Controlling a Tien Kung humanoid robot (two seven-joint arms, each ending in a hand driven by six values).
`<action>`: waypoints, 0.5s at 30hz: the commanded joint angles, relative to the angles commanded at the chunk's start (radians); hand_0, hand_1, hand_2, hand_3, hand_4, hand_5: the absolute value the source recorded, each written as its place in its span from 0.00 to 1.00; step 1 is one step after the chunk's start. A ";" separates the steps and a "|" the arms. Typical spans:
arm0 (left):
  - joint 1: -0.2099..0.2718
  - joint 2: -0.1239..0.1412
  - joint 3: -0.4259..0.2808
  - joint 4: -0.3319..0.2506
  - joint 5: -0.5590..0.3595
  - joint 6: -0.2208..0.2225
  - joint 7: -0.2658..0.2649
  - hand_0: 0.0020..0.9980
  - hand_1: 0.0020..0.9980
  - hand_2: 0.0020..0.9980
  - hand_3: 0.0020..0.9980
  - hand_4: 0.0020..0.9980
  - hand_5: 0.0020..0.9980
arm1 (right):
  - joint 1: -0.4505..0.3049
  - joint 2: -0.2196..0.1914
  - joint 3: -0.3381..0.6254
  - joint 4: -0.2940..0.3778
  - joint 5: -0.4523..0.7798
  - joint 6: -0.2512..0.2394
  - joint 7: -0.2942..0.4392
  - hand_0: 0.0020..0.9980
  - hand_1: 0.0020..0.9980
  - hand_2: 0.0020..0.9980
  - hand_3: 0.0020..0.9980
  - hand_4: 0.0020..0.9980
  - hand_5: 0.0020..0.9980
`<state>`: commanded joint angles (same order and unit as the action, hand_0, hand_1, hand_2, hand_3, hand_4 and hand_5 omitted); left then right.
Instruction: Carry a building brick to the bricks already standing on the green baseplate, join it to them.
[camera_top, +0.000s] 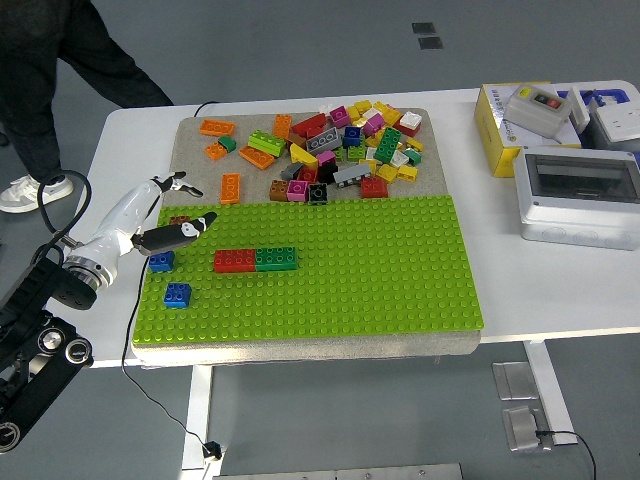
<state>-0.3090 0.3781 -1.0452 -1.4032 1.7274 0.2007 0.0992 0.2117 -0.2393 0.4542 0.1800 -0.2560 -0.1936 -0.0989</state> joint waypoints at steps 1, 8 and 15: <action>-0.004 -0.004 -0.001 0.014 0.003 0.012 -0.012 1.00 0.94 0.93 0.73 0.71 0.36 | 0.000 0.000 0.003 0.000 -0.003 0.000 0.000 0.67 0.64 0.66 0.71 0.59 0.76; -0.048 -0.038 0.015 0.153 0.031 0.056 -0.083 1.00 0.94 0.93 0.74 0.70 0.32 | 0.007 0.003 -0.012 0.000 0.010 0.001 0.005 0.67 0.64 0.66 0.71 0.59 0.76; -0.087 -0.032 0.085 0.224 0.077 0.069 -0.064 1.00 0.94 0.93 0.75 0.62 0.20 | 0.008 0.002 0.007 0.000 -0.006 0.002 -0.007 0.67 0.64 0.66 0.71 0.59 0.76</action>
<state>-0.3959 0.3458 -0.9600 -1.1796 1.8044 0.2698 0.0353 0.2202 -0.2372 0.4613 0.1800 -0.2616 -0.1914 -0.1062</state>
